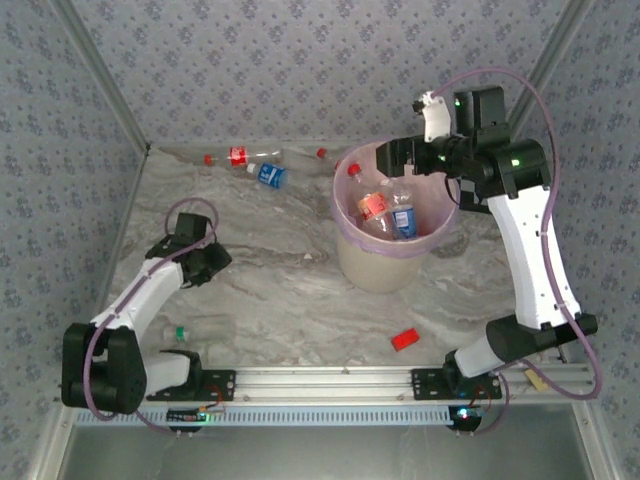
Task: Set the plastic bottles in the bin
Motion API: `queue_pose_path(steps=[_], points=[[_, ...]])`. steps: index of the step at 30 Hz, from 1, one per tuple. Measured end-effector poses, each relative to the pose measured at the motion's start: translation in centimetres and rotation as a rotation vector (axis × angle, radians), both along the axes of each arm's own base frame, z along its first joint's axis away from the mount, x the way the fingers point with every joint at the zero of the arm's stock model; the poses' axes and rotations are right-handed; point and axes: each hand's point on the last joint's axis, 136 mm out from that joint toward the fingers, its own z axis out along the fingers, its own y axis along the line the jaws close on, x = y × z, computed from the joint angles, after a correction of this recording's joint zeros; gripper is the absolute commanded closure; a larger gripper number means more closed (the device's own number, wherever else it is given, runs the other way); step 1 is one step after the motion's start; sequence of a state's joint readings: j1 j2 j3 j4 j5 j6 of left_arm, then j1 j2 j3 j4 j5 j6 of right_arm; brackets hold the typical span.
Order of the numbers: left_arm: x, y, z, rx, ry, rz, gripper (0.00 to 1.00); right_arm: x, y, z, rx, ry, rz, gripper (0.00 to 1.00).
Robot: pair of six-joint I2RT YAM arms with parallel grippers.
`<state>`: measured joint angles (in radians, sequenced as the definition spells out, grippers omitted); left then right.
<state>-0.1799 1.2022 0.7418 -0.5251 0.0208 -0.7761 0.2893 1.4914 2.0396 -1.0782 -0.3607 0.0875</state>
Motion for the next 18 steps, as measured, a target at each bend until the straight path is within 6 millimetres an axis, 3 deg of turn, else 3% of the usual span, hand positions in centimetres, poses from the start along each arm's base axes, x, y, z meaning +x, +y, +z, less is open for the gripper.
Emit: queue_pose_path(steps=[4,9,12,18], points=[[1.5,-4.8,3.7,-0.126,-0.134,-0.152,0.66,-0.6,2.5,0.4,0.058,0.006,0.074,0.07],[2.7,-10.3,11.9,-0.276,-0.402,-0.348,0.74,-1.3,7.4,0.4,0.105,0.034,0.199,0.11],[2.5,-12.6,16.4,-0.349,-0.562,-0.430,0.77,-1.3,10.3,0.0,0.132,0.059,0.259,0.14],[1.4,-15.1,21.9,-0.428,-0.772,-0.529,0.78,-1.1,15.2,-1.3,0.170,0.121,0.352,0.17]])
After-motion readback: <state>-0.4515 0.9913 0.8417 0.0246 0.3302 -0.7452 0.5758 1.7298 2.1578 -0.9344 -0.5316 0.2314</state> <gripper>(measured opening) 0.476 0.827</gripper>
